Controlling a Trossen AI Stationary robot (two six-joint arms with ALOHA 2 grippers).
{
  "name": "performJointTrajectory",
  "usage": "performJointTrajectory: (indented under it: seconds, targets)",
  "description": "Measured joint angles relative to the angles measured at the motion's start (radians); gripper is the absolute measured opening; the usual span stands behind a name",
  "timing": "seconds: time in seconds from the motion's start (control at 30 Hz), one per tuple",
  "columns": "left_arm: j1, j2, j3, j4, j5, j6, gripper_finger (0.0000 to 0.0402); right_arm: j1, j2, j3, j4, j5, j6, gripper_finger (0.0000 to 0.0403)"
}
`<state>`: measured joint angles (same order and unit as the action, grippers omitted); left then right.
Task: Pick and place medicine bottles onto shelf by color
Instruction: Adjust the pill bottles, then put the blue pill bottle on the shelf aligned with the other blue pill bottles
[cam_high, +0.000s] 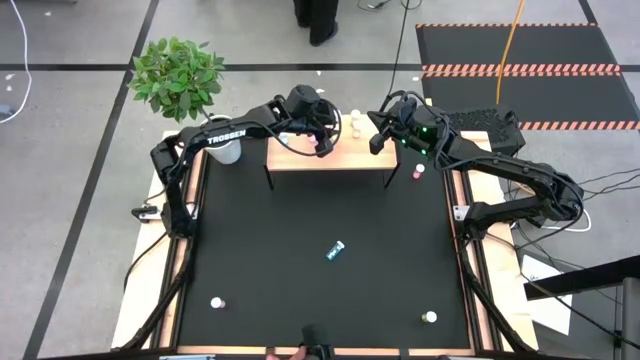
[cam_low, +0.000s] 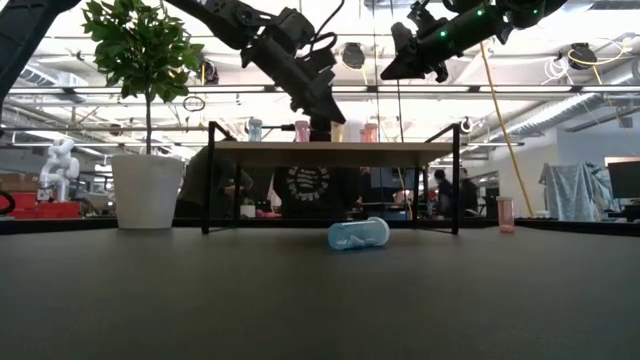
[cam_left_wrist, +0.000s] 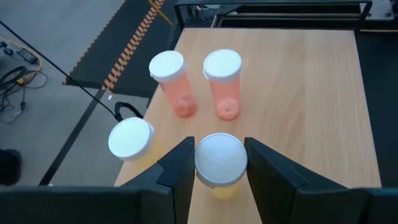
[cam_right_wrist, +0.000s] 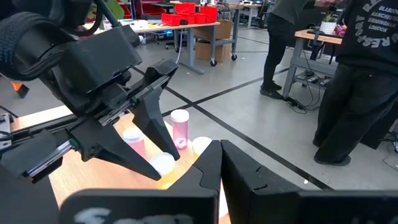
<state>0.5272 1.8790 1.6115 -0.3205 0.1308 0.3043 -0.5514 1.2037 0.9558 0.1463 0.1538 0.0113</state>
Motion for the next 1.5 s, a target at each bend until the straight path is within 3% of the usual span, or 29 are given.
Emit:
performJointTrajectory:
  seconds: [0.47,0.87,1.0,1.27,1.5]
  targets:
    - [0.001,0.000,0.000,-0.021,0.001,-0.020,0.0142,0.003,0.000,0.000,0.000,-0.002,0.003,0.0004]
    - [0.001,-0.001,0.000,-0.010,-0.007,0.008,0.0241,0.003,-0.005,0.000,-0.001,-0.028,0.007,0.0004]
    - [0.000,-0.052,0.000,-0.005,-0.027,0.023,0.0266,0.003,-0.035,0.000,-0.016,-0.028,0.007,0.0004]
    - [-0.041,-0.173,0.000,0.019,-0.129,0.026,0.0280,-0.032,-0.146,0.001,-0.215,-0.026,0.050,0.0011]
    - [-0.112,-0.304,0.000,-0.024,-0.279,-0.100,0.0280,-0.055,-0.281,0.001,-0.442,-0.130,0.088,0.0077]
